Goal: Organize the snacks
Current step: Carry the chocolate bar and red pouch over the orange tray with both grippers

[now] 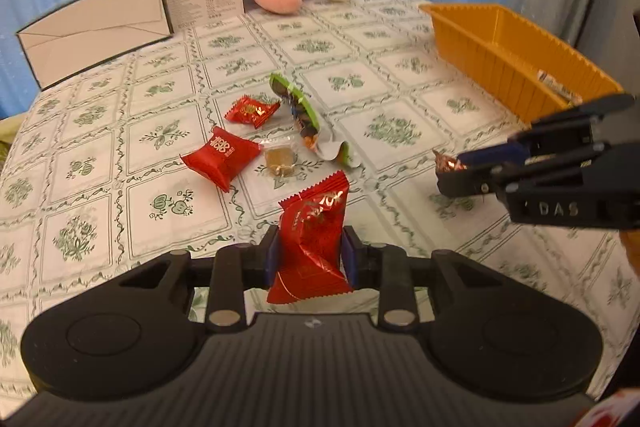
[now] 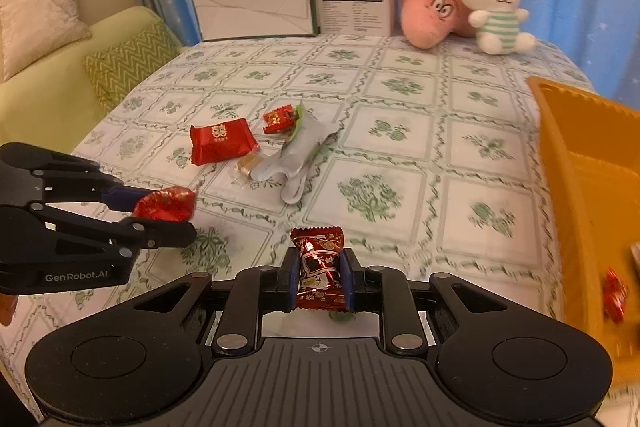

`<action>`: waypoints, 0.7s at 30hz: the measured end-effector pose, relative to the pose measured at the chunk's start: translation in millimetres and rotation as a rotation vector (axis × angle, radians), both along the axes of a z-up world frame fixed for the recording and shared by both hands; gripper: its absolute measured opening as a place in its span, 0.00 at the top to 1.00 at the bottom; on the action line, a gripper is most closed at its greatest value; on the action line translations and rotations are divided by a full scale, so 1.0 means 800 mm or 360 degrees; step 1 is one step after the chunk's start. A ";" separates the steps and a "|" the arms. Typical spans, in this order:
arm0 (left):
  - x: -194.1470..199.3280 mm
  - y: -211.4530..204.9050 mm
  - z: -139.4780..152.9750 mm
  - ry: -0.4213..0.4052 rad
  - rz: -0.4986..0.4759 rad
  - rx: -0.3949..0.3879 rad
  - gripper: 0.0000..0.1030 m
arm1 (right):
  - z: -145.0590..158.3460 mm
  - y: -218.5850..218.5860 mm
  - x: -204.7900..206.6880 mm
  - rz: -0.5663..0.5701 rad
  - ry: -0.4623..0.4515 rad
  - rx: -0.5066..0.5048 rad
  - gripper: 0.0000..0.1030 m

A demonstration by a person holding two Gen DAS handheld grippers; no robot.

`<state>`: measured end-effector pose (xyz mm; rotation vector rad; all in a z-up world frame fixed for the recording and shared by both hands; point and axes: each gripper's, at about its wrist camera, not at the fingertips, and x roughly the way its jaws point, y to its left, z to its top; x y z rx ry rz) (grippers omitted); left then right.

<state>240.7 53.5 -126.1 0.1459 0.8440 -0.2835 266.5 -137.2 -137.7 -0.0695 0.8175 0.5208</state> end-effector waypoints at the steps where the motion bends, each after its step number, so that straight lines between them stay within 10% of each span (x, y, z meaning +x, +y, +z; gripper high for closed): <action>1: -0.005 -0.002 0.004 -0.0013 0.0016 -0.0009 0.73 | 0.003 -0.003 -0.005 -0.0017 -0.0003 0.0002 0.79; 21: -0.124 -0.066 0.066 -0.0133 0.0279 -0.0246 0.73 | 0.056 -0.075 -0.134 -0.0373 -0.0033 0.0090 0.79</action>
